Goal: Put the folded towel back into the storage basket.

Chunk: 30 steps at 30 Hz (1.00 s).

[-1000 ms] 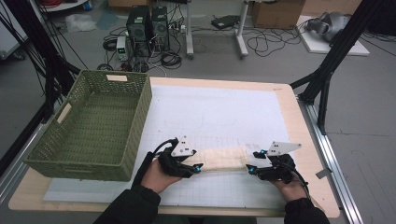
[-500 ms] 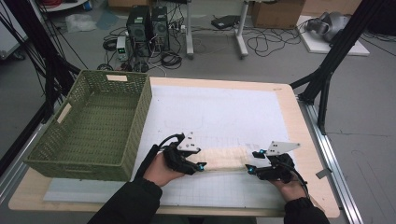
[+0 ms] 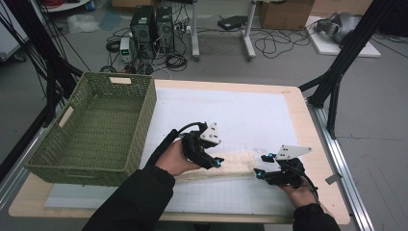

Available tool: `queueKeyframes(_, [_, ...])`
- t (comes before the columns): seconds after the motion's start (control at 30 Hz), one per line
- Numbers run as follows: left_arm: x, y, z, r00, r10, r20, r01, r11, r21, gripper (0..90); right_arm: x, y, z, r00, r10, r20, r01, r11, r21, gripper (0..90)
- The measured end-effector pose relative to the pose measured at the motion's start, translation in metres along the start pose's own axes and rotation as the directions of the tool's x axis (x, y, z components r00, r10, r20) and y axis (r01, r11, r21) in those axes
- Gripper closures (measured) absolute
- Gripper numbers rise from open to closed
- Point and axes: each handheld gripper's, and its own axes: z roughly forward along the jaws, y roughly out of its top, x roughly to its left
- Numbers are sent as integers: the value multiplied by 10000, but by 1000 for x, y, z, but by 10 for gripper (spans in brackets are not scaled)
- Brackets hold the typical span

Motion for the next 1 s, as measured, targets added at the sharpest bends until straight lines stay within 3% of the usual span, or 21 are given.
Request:
queueKeyframes(0.23, [5, -14, 33, 9987, -120, 490, 72, 9953, 965, 384, -1, -1, -3, 10000, 59, 44, -59, 10000, -57, 393])
queueKeyframes(0.4, [8, -25, 48, 9978, -349, 556, 263, 9887, 1478, 363, -1, -2, -4, 10000, 64, 32, -64, 10000, -70, 393])
queueKeyframes(0.63, [10, -29, 55, 9968, -456, 655, 328, 9823, 1847, 349, 0, -2, -2, 10000, 19, 1, -19, 10000, 3, 393])
queueKeyframes(0.7, [9, -30, 58, 9961, -541, 702, 384, 9775, 2076, 347, 1, -2, -2, 10000, 22, 2, -22, 10000, 27, 394])
queueKeyframes(0.8, [7, -31, 62, 9967, -327, 747, 144, 9723, 2335, 341, 1, -2, -2, 10000, -1, -22, 1, 10000, 20, 393])
queueKeyframes(1.0, [7, -32, 59, 9973, -289, 676, 132, 9750, 2217, 330, 1, -2, -3, 10000, -23, -4, 23, 10000, -2, 393])
